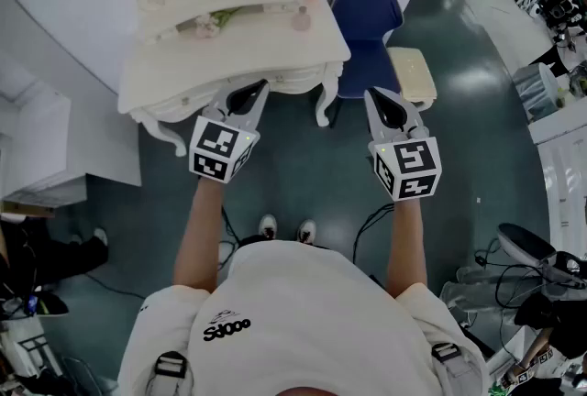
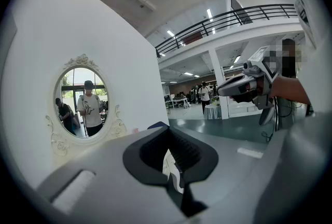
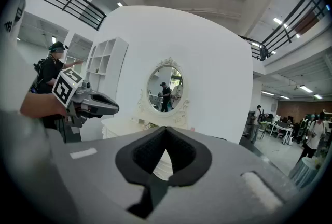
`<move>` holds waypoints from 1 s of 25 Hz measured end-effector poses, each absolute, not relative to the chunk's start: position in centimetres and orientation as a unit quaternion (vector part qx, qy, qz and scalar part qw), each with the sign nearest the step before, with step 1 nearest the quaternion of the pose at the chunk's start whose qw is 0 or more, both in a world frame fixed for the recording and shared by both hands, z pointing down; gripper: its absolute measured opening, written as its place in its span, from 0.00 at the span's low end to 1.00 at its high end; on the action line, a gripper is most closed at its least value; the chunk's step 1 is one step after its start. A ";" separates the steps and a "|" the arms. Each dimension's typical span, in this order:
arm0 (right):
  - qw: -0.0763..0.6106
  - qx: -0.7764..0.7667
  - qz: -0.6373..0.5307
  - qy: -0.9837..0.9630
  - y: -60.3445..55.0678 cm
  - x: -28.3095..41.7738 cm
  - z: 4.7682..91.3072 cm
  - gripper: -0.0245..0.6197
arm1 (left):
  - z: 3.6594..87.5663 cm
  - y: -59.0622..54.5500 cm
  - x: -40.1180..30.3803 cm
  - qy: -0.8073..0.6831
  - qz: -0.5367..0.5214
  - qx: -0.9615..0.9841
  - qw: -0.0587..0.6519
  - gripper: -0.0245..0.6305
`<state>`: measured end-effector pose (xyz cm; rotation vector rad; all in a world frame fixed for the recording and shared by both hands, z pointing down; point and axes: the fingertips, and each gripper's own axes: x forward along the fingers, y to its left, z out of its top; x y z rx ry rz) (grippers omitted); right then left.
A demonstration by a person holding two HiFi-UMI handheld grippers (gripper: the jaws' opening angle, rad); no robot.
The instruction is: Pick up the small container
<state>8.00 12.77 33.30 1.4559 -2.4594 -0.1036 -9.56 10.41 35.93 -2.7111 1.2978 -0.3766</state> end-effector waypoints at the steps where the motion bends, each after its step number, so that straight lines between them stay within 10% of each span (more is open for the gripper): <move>1: 0.140 0.503 -0.036 -0.852 12.6 8.3 33.2 0.04 | 35.9 10.4 -9.0 0.426 -0.125 -0.894 0.057 0.07; 25: 0.122 0.431 -0.028 -0.893 7.5 12.2 34.5 0.04 | 36.4 6.2 -4.3 0.461 -0.125 -0.878 0.044 0.07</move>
